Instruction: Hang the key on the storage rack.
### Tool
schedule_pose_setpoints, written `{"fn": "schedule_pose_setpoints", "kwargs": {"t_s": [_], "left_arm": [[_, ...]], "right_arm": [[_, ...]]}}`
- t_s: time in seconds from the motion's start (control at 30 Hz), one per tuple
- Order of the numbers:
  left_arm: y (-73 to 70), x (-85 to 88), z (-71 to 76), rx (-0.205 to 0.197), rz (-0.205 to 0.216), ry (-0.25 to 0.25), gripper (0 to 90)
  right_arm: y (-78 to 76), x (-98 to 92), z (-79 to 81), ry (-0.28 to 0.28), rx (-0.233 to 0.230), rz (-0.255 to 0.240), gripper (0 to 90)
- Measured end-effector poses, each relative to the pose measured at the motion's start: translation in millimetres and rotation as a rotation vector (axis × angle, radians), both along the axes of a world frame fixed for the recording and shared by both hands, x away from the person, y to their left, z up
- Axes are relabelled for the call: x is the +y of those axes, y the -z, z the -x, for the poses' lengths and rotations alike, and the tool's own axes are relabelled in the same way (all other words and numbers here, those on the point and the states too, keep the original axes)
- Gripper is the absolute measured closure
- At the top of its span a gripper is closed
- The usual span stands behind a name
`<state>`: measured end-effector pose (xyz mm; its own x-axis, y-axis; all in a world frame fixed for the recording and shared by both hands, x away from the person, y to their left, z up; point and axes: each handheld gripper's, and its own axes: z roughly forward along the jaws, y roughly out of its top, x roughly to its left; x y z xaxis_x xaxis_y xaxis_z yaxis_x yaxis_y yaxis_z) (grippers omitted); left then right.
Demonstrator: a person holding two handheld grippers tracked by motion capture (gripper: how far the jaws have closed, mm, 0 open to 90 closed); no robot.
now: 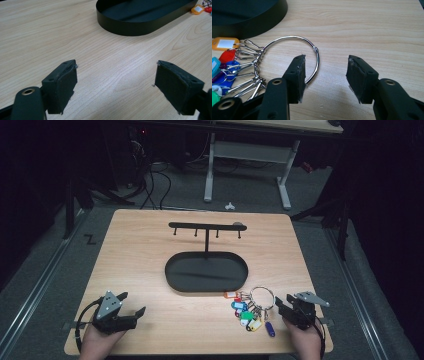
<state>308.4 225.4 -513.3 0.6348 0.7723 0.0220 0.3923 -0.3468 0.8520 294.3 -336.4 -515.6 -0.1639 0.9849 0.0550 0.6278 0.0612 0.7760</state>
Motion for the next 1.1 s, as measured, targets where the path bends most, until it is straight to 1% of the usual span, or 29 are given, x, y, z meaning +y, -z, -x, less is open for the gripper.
{"fn": "schedule_pose_setpoints", "kwargs": {"t_s": [0.13,0.37,0.87,1.0,1.1], "left_arm": [[0.1,-0.3,-0.2,0.0,-0.002,0.002,18.4],[0.1,-0.8,0.7,-0.01,-0.001,0.009,18.4],[0.0,-0.5,1.0,-0.015,0.003,0.007,18.4],[-0.2,-0.8,1.1,-0.015,0.001,0.007,18.4],[-0.9,-0.4,2.0,-0.015,0.003,0.005,18.4]], "right_arm": [[-0.9,0.3,-0.1,-0.002,-0.006,-0.005,49.9],[-0.7,0.5,-0.4,-0.016,-0.003,-0.004,49.1],[-1.8,4.0,-0.7,-0.035,-0.004,-0.008,48.1],[-3.2,5.6,-0.5,-0.05,-0.002,-0.013,47.6],[-6.5,8.9,-0.7,-0.076,-0.007,-0.005,47.2]]}}
